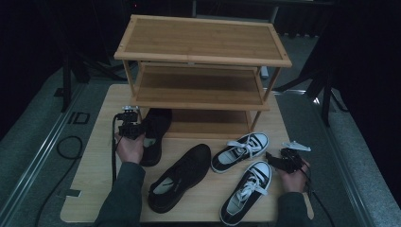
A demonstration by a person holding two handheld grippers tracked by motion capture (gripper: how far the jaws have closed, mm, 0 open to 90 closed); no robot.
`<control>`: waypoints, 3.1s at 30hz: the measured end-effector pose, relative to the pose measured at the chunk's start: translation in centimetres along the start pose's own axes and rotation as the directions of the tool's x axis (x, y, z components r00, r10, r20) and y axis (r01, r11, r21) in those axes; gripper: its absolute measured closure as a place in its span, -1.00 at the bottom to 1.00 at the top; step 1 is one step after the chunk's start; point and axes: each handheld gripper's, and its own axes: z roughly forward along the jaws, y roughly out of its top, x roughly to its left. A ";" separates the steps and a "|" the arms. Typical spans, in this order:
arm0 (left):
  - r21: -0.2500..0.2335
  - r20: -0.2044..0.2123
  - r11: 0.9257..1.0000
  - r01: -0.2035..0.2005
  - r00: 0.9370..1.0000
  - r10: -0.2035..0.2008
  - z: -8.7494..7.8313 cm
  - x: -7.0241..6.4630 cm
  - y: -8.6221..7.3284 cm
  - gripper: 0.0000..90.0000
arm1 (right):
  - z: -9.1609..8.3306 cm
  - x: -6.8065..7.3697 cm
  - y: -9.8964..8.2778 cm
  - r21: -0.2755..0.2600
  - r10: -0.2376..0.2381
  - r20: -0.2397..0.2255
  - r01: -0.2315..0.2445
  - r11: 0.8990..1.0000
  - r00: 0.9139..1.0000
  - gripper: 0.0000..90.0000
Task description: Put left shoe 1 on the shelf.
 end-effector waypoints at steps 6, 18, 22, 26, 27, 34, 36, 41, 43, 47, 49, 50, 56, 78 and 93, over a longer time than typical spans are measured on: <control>-0.032 -0.014 0.999 0.035 0.999 -0.035 0.4 -0.4 0.3 0.93 | 0.0 0.0 0.0 0.000 0.000 0.000 0.000 1.000 1.000 -0.40; -0.052 0.017 0.998 0.034 0.999 -0.033 1.0 -0.5 0.4 0.74 | 0.0 0.0 0.0 0.000 0.000 0.000 0.000 1.000 1.000 -0.40; -0.040 0.038 0.999 0.011 0.999 -0.010 0.9 -0.2 0.4 0.60 | 0.0 0.0 0.0 0.000 0.000 0.000 0.000 1.000 1.000 -0.40; -0.036 0.056 0.999 -0.007 0.998 0.009 0.6 -0.1 0.4 0.49 | 0.0 0.0 0.0 0.000 0.000 0.000 0.000 1.000 1.000 -0.40; -0.036 0.058 0.999 -0.010 0.998 0.012 0.4 -0.1 0.4 0.46 | 0.0 0.0 0.0 0.000 0.000 0.000 0.000 1.000 1.000 -0.40; -0.055 0.077 0.996 -0.073 0.994 0.077 -1.5 0.0 0.2 0.38 | 0.0 0.0 0.0 0.000 0.000 0.000 0.000 1.000 1.000 -0.40; -0.067 0.112 0.992 -0.104 0.988 0.111 -2.1 0.1 0.1 0.38 | 0.0 0.0 0.0 0.000 0.000 0.000 0.000 1.000 1.000 -0.40; -0.073 0.138 0.988 -0.139 0.979 0.148 -3.1 0.6 -0.2 0.43 | 0.0 0.0 0.0 0.000 0.000 0.000 0.000 1.000 1.000 -0.40; -0.080 0.147 0.987 -0.143 0.977 0.153 -3.6 0.9 -0.3 0.45 | 0.0 0.0 0.0 0.000 0.000 0.000 0.000 1.000 1.000 -0.40; -0.083 0.153 0.982 -0.169 0.972 0.180 -4.4 1.4 -0.7 0.56 | 0.0 0.0 0.0 0.000 0.000 0.000 0.000 1.000 1.000 -0.40; -0.083 0.159 0.981 -0.177 0.969 0.188 -4.8 1.7 -1.0 0.63 | 0.0 0.0 0.0 0.000 0.000 0.000 0.000 1.000 1.000 -0.40; -0.076 0.171 0.980 -0.184 0.966 0.195 -5.0 1.9 -1.2 0.66 | 0.0 0.0 0.0 0.000 0.000 0.000 0.000 1.000 1.000 -0.40; -0.060 0.164 0.975 -0.213 0.961 0.220 -6.2 2.2 -2.2 0.95 | 0.0 0.0 0.0 0.000 0.000 0.000 0.000 1.000 1.000 -0.40; 0.057 0.174 0.937 -0.344 0.928 0.330 -5.5 1.2 -7.4 0.97 | 0.0 0.0 0.0 0.000 -0.002 0.000 0.002 1.000 1.000 -0.40; 0.144 0.195 0.913 -0.383 0.915 0.353 -3.0 -0.3 -9.6 0.96 | 0.0 0.0 0.0 0.000 -0.002 0.000 0.002 1.000 1.000 -0.40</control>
